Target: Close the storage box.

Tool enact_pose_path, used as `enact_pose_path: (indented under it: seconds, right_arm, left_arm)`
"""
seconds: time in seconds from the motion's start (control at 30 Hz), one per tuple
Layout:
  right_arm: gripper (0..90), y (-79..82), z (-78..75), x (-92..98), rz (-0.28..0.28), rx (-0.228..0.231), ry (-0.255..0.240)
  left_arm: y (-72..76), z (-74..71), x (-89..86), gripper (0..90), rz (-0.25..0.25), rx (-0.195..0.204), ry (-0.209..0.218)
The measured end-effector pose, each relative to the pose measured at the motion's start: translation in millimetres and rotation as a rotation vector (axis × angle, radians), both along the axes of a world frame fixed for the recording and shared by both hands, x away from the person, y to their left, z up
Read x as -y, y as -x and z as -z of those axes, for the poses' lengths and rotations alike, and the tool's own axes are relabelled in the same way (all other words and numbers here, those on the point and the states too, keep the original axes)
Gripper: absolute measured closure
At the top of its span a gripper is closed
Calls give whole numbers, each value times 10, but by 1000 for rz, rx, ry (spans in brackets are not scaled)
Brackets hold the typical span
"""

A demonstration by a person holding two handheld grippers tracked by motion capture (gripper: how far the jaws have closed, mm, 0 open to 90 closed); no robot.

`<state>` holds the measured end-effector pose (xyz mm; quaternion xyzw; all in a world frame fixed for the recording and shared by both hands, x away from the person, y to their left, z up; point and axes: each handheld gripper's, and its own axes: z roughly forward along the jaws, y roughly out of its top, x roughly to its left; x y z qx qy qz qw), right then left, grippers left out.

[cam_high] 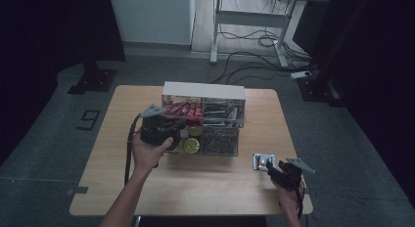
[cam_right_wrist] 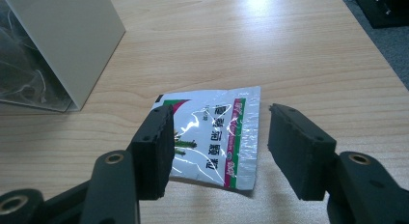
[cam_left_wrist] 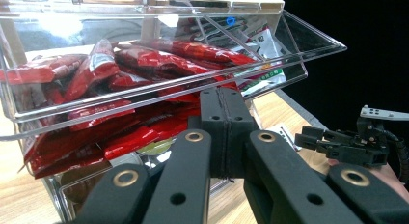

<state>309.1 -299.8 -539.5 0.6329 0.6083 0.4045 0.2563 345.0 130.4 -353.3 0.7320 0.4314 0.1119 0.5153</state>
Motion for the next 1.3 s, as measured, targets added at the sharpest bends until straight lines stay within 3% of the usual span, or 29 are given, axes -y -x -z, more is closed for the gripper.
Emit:
enact_pose_path:
  seconds: [0.57, 1.1, 1.3]
  right_arm:
    - [420, 11, -18, 12, 1, 21, -10]
    - [420, 19, -30, -11, -7, 30, -11]
    - [419, 21, -32, -17, -13, 35, -10]
  left_arm:
    - [67, -16, -25, 846, 18, 28, 15]
    - [120, 88, -65, 685, 25, 52, -13]
    - [176, 132, -90, 560, 9, 85, -36]
